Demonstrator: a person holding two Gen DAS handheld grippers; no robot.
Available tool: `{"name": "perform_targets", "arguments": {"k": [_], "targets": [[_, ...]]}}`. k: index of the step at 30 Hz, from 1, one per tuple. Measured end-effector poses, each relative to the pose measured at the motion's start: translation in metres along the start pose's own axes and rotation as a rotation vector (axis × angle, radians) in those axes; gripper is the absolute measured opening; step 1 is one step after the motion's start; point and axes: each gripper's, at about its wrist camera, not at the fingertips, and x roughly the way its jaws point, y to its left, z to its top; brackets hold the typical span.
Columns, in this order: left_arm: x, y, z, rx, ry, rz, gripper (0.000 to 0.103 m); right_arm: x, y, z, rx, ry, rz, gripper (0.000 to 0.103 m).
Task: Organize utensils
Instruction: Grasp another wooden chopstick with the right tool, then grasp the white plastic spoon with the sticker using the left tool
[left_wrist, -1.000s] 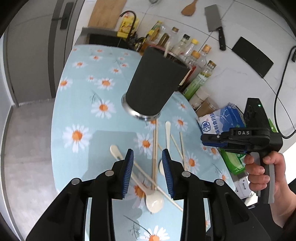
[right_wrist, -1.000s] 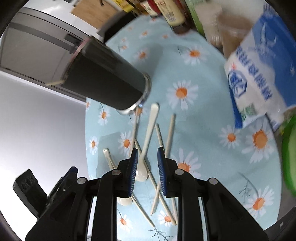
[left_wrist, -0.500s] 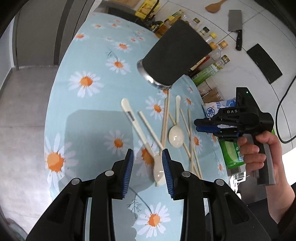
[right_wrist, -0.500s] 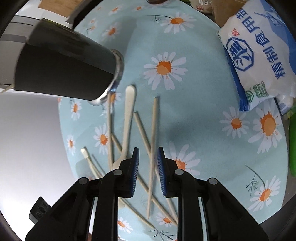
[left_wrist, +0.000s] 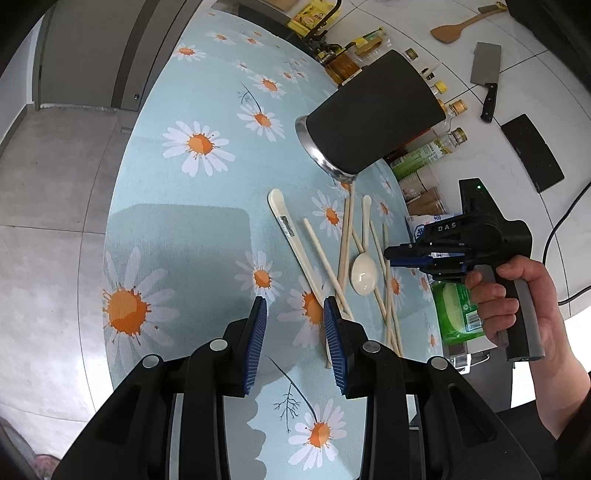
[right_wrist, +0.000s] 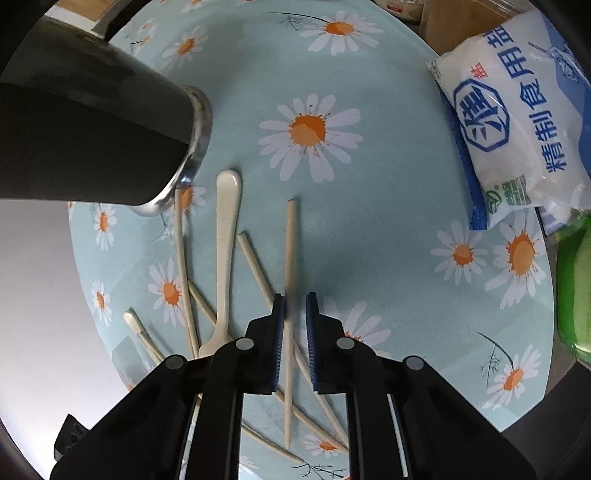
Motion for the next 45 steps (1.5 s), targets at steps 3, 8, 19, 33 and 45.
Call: {"name": "perform_targets", "arguments": {"k": [3,8,19,33,45], "targets": [[0.000,0.001,0.000,-0.014,-0.002,-0.009,0.031,0.001,0.004,0.001,0.002,0.003,-0.034,0.011],[0.002,0.002,0.001,-0.029,0.002,-0.009,0.031,0.007,0.015,0.001,-0.007,-0.008,-0.090,0.006],[0.016,-0.010,0.005,-0.020,0.049,0.023,0.031,-0.003,-0.011,0.006,0.012,0.027,0.018,0.006],[0.042,-0.030,0.021,-0.156,0.203,0.073,0.031,-0.048,-0.015,-0.004,-0.150,0.038,0.306,0.006],[0.067,-0.031,0.027,-0.271,0.284,0.117,0.031,-0.064,-0.044,-0.014,-0.193,0.101,0.479,0.006]]}}
